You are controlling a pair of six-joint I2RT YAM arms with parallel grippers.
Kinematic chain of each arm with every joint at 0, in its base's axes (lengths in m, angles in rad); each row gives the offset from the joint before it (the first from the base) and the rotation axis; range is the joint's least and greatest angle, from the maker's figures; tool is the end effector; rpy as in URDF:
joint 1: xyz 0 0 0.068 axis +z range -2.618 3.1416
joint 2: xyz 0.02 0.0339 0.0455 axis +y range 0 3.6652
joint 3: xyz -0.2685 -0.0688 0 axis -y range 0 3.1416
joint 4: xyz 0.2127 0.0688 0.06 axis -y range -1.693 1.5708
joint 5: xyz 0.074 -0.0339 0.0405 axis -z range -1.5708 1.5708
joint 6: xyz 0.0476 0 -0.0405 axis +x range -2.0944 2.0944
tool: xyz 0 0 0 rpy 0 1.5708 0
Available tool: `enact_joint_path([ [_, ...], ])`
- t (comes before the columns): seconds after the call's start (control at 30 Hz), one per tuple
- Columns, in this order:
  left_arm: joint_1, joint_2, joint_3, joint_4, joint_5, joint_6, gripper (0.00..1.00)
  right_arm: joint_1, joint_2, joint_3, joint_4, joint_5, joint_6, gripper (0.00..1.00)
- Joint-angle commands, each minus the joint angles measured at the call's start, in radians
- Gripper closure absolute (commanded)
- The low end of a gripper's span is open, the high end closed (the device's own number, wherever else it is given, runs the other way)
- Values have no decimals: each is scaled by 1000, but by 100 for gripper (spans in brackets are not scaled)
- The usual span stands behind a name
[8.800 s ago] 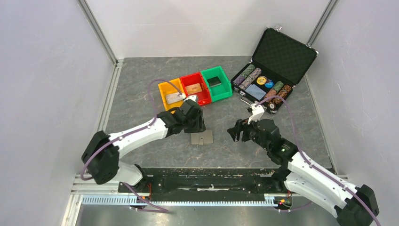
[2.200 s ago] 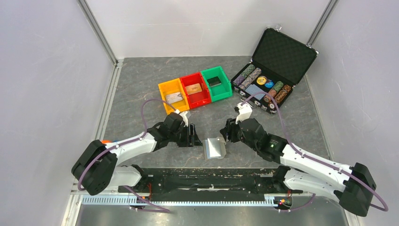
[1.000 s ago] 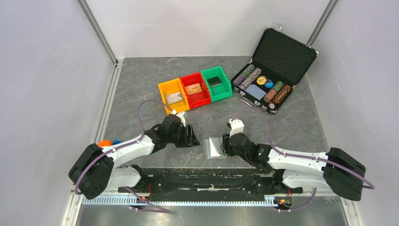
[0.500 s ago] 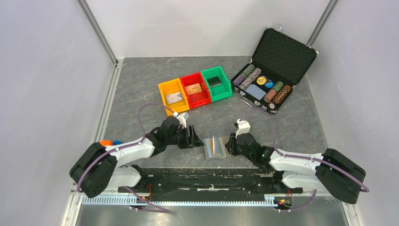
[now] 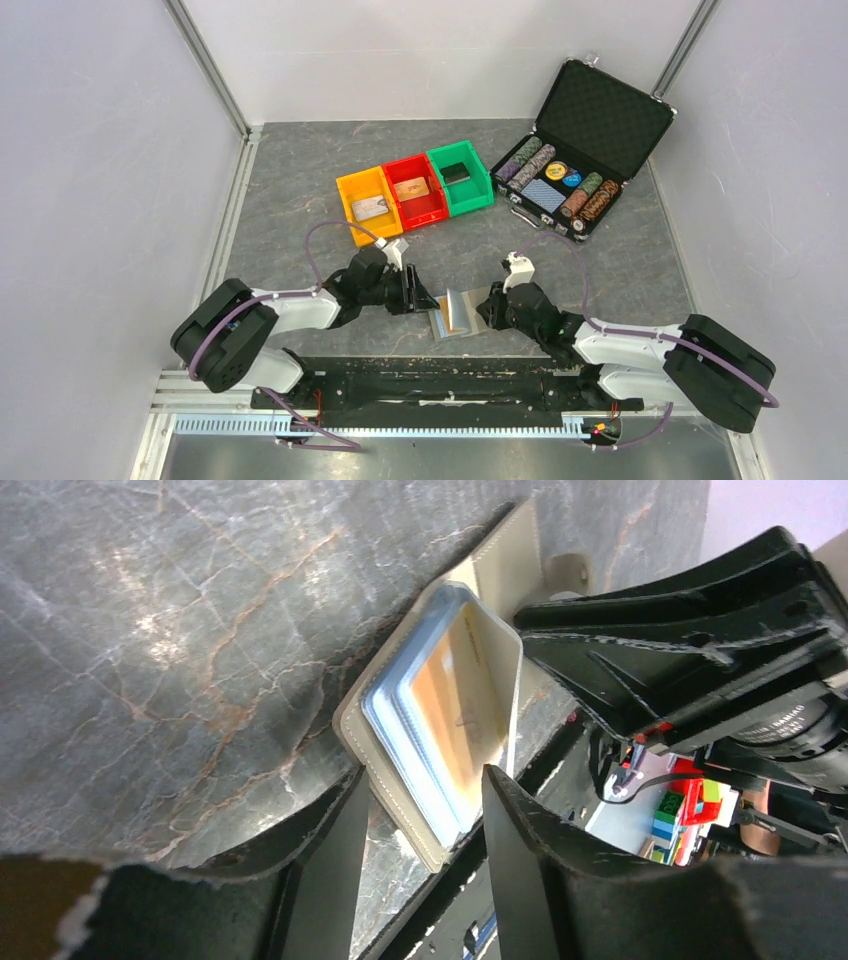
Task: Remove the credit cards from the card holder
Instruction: Open the card holder at the center of the board.
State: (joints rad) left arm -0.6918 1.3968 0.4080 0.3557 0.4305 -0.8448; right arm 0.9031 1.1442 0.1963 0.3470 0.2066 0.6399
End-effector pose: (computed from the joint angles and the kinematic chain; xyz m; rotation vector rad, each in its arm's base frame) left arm 0.1684 -0.1653 0.1639 0.0835 2.4696 -1.2506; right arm 0.1199 0.1362 0.1520 -0.1719 2.2270 0.6536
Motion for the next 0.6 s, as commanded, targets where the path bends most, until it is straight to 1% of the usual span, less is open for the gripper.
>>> enact_joint_path([
  [0.0,-6,45,17,91,45,-41,50,-6,12,-40,-35,-44,17,77],
  [0.1,-10,56,13,92,29,-46,50,-11,15,-41,-32,-53,17,77],
  [0.23,-20,53,4,61,-21,-46,44,-15,14,-53,-15,-56,20,77],
  [0.43,-33,-10,-34,5,-106,-51,41,-19,19,-61,-11,-62,17,77],
  [0.57,-37,-29,-49,-20,-128,-50,40,-23,21,-62,-3,-66,16,77],
])
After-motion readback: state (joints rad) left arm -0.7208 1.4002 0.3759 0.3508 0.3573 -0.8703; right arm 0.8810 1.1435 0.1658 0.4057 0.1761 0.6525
